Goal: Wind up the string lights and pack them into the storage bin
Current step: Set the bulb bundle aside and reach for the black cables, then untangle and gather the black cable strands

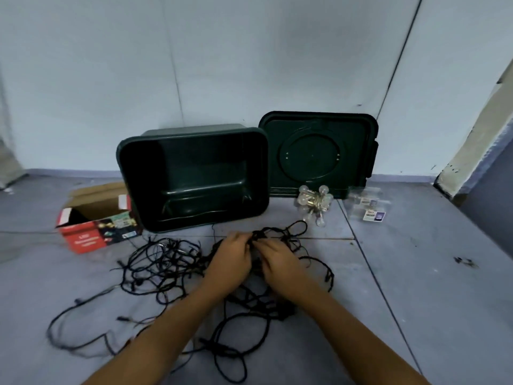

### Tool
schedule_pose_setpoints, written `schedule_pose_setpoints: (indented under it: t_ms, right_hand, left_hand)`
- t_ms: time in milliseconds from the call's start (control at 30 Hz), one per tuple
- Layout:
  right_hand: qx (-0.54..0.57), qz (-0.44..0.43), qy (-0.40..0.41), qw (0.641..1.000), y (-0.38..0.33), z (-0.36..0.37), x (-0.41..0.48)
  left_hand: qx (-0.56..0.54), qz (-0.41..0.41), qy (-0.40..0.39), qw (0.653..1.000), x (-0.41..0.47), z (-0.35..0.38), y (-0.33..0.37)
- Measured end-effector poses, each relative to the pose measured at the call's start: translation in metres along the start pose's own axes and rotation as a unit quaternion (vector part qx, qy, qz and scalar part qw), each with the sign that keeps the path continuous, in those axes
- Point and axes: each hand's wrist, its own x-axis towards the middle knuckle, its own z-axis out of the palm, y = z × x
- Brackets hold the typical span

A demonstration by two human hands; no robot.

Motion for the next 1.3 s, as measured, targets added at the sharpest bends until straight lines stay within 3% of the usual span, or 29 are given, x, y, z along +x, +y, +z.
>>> schedule_pose_setpoints:
  t_ms: [100,300,400,633,767,867,933,1067,1167,1300]
  right_hand:
    - [-0.041,0.021,-0.04,0.998,-0.005,0.01,-0.004]
    - [-0.065,0.142,-0.024,0.987,0.008,0.0,-0.019]
    - [-0.06,0.209,0.016,0.976,0.015,-0.011,-0.035]
    - [-0.061,0.274,0.035,0.959,0.017,-0.033,-0.051]
    - [-0.164,0.228,0.065,0.958,0.006,-0.044,-0.042]
    - [-0.16,0.18,0.068,0.968,0.002,-0.039,-0.027]
    - [-0.167,0.199,0.046,0.965,0.006,-0.037,-0.021]
    - [-0.166,0.29,0.013,0.942,0.024,-0.036,-0.029]
    - [-0.153,0.285,0.016,0.946,0.036,-0.038,-0.036]
    - [-0.07,0.3,0.016,0.951,0.038,-0.054,-0.031]
  left_hand:
    - [0.049,0.024,-0.013,0.998,-0.01,0.006,-0.021]
    - [0.113,0.046,-0.004,0.992,-0.018,-0.004,-0.05]
    - [0.135,0.017,-0.019,0.99,-0.022,-0.012,-0.063]
    - [0.168,-0.078,-0.035,0.982,-0.025,-0.03,-0.08]
    - [0.168,-0.081,-0.002,0.982,-0.025,-0.037,-0.062]
    - [0.174,0.05,0.088,0.98,-0.02,-0.029,-0.044]
    - [0.162,0.11,0.045,0.98,-0.015,-0.022,-0.032]
    - [0.21,0.068,-0.096,0.97,-0.009,-0.012,-0.03]
    - [0.154,0.056,-0.088,0.983,-0.005,-0.018,-0.034]
    - [-0.038,0.01,-0.072,0.997,0.003,-0.046,-0.022]
